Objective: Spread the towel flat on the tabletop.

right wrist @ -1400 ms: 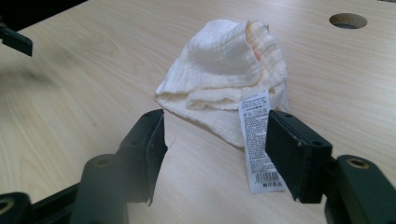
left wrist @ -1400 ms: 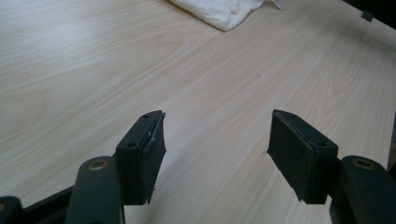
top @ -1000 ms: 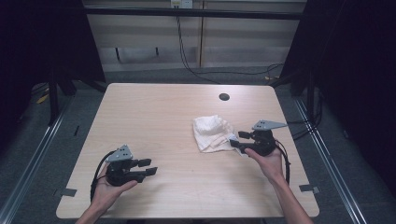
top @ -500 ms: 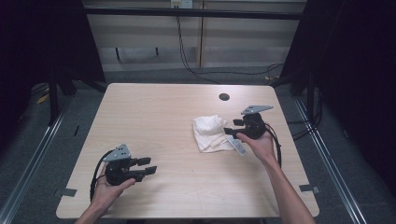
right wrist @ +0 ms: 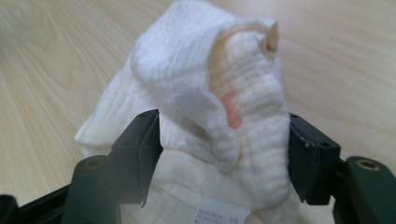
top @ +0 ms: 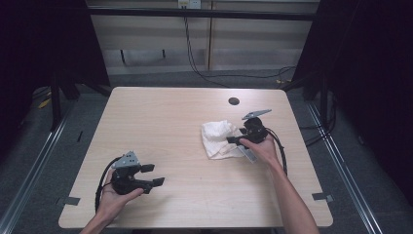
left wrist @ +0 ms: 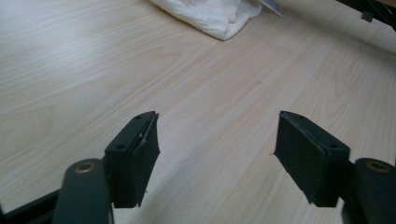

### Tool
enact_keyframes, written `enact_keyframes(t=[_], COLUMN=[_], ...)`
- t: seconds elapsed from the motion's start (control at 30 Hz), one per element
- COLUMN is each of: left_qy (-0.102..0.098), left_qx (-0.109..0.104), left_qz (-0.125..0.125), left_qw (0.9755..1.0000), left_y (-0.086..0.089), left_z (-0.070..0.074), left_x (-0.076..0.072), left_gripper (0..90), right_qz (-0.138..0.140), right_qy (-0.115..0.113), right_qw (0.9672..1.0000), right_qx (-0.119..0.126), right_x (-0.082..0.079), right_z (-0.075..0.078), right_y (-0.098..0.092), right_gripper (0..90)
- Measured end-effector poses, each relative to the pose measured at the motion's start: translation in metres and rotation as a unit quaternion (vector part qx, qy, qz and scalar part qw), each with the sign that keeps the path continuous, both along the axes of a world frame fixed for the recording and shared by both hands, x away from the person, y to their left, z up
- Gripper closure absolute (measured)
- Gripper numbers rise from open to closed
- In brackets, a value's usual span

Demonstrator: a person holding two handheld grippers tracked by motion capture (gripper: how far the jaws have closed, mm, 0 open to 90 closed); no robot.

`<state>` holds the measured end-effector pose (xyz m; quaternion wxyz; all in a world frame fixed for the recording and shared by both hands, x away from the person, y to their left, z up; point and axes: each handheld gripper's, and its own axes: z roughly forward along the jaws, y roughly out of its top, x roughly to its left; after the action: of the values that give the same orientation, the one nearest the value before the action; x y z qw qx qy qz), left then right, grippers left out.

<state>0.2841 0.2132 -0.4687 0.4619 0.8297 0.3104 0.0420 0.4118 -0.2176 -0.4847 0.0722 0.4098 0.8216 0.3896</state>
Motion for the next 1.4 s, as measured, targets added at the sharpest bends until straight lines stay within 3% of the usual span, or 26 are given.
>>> enact_keyframes(t=[0.23,0.27,0.4,0.6,1.27,1.4], left_qy=[0.001,0.001,0.001,0.007,-0.009,-0.024], left_qx=[-0.006,-0.006,-0.002,0.007,0.005,0.003], left_qz=[-0.001,-0.003,-0.005,-0.013,-0.001,-0.006], left_qw=[1.0,1.0,1.0,0.9999,0.9999,0.9997], left_y=[0.0,-0.001,-0.002,-0.006,-0.005,-0.011], left_z=[0.0,0.0,0.0,-0.002,0.005,0.01], left_x=[-0.001,-0.001,-0.001,0.001,0.002,0.0], left_gripper=[27.9,27.7,27.4,30.4,42.7,48.3], right_qz=[-0.003,0.001,0.005,0.015,0.059,0.068], right_qy=[-0.002,-0.005,-0.007,-0.006,0.0,-0.004], right_qw=[1.0,0.9999,0.9994,0.9997,0.9983,0.9977], right_qx=[0.0,-0.015,-0.033,-0.019,0.001,-0.001], right_x=[-0.002,-0.003,-0.006,-0.01,-0.042,-0.052], right_z=[-0.012,-0.012,-0.015,-0.018,-0.02,-0.019], right_y=[0.004,0.006,0.009,0.009,0.036,0.045], right_gripper=[49.1,54.9,62.6,76.8,80.0,79.9])
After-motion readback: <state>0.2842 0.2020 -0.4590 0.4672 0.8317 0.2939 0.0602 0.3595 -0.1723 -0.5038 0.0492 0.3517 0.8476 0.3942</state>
